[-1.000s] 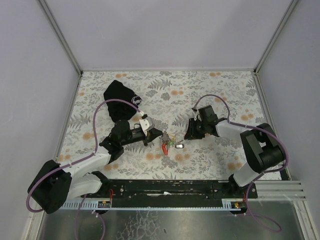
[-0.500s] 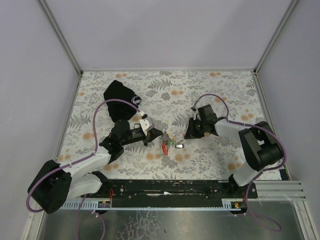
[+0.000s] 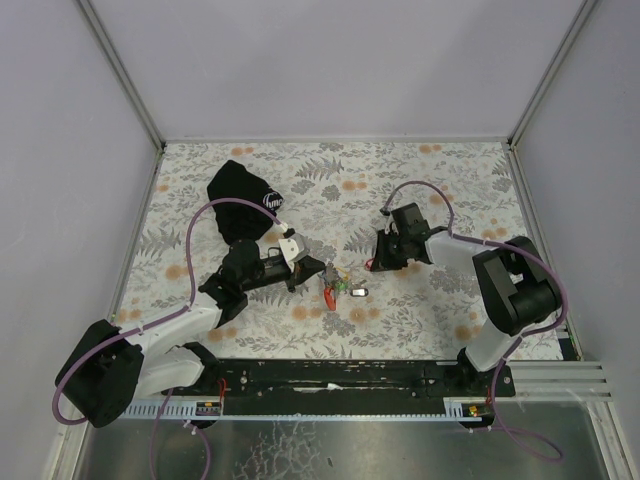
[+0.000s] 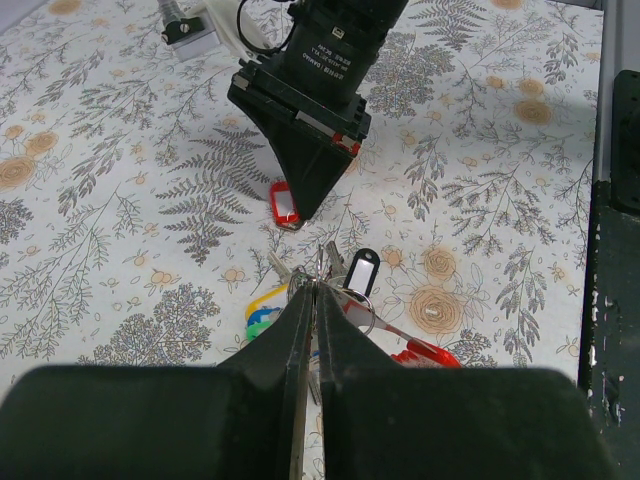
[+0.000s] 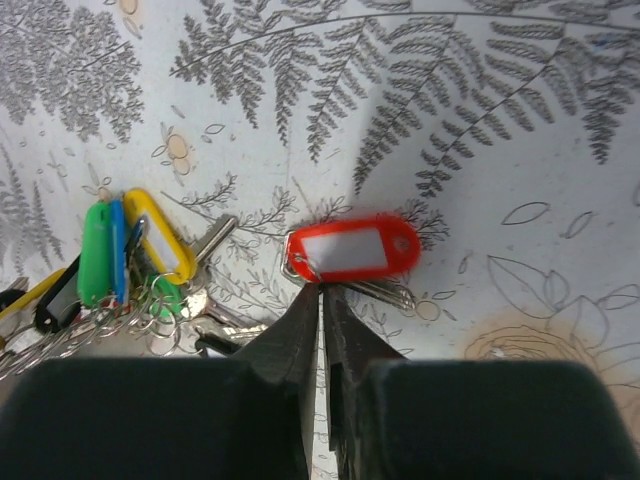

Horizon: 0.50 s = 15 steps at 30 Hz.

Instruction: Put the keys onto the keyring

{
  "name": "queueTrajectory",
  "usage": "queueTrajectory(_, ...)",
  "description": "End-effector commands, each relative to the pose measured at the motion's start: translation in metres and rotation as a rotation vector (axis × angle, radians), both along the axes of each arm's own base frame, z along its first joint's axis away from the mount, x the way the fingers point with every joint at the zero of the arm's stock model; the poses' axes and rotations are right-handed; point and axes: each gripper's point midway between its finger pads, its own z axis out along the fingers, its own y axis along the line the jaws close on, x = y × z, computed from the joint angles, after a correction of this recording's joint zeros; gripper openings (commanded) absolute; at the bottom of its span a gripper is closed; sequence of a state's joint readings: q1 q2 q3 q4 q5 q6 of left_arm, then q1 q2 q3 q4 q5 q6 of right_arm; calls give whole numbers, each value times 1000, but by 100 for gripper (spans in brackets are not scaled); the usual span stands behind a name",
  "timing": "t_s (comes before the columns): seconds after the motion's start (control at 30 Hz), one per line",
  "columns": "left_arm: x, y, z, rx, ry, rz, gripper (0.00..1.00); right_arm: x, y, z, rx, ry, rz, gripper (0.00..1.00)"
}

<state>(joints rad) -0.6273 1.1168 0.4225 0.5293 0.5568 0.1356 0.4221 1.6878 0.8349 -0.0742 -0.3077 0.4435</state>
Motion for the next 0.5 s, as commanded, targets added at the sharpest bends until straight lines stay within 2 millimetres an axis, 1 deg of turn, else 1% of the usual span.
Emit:
queueTrajectory(0.0, 7, -3, 21, -51, -68, 10, 0, 0, -31, -16, -199, 2, -13, 7)
queueTrajectory(0.1, 6, -3, 20, -50, -68, 10, 0, 6, -37, -3, -235, -39, -8, 1)
queueTrajectory(0.13, 6, -3, 21, -51, -68, 9, 0, 5, -38, -1, -255, -43, -1, 0)
queueTrajectory(0.17, 6, -3, 20, -51, -67, 10, 0, 7, -39, 9, -266, -73, 1, 0)
queueTrajectory(0.23, 7, -3, 21, -52, -70, 12, 0, 6, -41, 17, -301, -94, 15, 0)
queueTrajectory(0.37, 7, -4, 20, -51, -66, 11, 0, 0, -44, 23, -387, -124, 43, 0)
queueTrajectory(0.47, 7, -3, 20, -52, -66, 13, 0, -3, -45, 22, -441, -148, 51, 0)
